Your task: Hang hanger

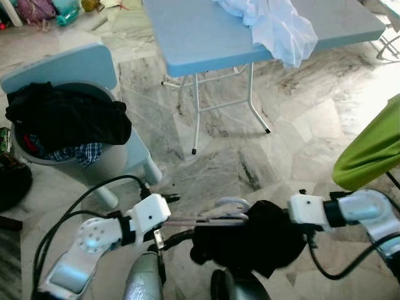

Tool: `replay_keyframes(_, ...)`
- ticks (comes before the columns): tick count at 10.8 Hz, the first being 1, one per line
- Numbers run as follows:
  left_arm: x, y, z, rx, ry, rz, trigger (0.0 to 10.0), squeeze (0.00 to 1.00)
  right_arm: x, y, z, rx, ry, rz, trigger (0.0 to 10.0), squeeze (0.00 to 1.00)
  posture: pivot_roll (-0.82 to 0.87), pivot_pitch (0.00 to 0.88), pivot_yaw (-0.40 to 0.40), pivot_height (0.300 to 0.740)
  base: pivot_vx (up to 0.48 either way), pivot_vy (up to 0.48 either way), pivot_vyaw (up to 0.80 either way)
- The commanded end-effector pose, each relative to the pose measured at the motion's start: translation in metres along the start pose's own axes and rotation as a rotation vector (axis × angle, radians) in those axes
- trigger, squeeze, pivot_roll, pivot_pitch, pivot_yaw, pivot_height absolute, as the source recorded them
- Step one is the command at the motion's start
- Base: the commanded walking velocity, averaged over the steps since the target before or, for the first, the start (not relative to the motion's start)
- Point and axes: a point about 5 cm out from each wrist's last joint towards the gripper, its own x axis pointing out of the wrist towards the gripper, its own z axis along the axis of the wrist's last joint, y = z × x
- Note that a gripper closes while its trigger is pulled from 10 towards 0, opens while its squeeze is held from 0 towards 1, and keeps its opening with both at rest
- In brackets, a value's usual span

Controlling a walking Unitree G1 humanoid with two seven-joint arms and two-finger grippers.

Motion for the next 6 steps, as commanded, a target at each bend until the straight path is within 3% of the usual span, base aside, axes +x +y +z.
replay_keyframes(1, 0.003, -0.003, -0.001, -0.003, -0.003, -0.027, 4.0, 0.0, -0.004, -0.001, 0.006, -0.026, -0.021, 0.031, 10.0, 0.0, -0.01, 0.228, -0.042, 0.74, 0.0, 0.0, 0.0)
replay_keyframes(2, 0.006, -0.002, 0.0, -0.004, -0.013, -0.036, 0.0, 0.0, -0.003, -0.003, 0.008, -0.034, -0.034, 0.031, 10.0, 0.0, -0.01, 0.227, -0.042, 0.74, 0.0, 0.0, 0.0)
replay_keyframes(6, 0.021, -0.016, -0.002, -0.01, 0.016, -0.217, 0.0, 0.0, 0.005, -0.016, 0.019, -0.092, -0.085, -0.04, 10.0, 0.0, -0.01, 0.222, -0.042, 0.74, 0.0, 0.0, 0.0)
